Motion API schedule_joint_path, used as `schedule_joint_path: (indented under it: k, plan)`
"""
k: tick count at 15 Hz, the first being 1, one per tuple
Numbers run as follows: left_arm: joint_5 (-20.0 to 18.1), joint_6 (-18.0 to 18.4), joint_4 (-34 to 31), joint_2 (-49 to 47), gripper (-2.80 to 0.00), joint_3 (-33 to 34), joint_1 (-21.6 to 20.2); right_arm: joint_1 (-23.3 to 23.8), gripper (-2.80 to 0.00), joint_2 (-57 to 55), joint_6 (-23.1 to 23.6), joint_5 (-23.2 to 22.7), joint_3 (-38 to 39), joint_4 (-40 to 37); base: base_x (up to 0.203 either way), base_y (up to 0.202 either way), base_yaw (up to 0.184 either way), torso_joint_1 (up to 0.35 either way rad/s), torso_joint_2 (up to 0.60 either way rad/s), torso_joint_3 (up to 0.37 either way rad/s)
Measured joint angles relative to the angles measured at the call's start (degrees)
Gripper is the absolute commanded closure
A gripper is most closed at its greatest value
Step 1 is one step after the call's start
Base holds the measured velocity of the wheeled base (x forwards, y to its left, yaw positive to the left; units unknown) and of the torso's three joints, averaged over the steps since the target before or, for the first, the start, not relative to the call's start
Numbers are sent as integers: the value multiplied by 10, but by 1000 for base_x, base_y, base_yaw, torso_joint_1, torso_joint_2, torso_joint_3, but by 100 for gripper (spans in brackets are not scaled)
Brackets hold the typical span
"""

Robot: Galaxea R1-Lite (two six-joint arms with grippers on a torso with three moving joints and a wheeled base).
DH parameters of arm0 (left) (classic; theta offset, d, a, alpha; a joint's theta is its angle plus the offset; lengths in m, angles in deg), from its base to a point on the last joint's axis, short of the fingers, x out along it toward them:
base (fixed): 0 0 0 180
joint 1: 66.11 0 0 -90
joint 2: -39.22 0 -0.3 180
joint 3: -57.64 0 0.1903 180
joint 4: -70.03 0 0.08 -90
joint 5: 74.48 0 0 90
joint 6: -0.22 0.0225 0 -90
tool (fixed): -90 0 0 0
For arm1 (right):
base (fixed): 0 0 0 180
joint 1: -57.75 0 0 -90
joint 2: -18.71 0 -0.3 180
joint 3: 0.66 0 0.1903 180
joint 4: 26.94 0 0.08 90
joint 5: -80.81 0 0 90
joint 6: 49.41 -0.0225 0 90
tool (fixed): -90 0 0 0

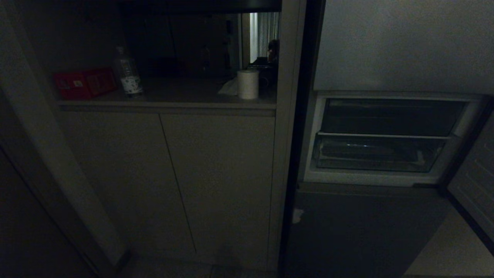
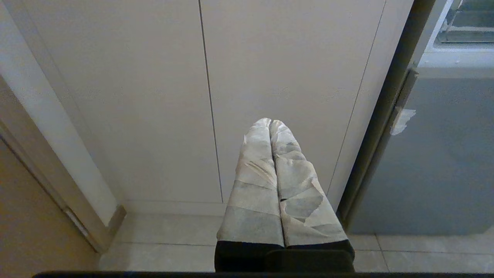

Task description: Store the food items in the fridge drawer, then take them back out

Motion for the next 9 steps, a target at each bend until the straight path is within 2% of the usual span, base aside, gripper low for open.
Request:
schedule_joint_path:
  k: [7, 9]
  plan:
    - [0, 4, 0, 0, 0, 0, 0, 0, 0, 0, 0, 0, 0, 0, 0, 0, 0, -230, 475, 243]
    - [-1, 4, 0, 0, 0, 0, 0, 0, 0, 0, 1, 0, 0, 0, 0, 0, 0, -85, 177, 92]
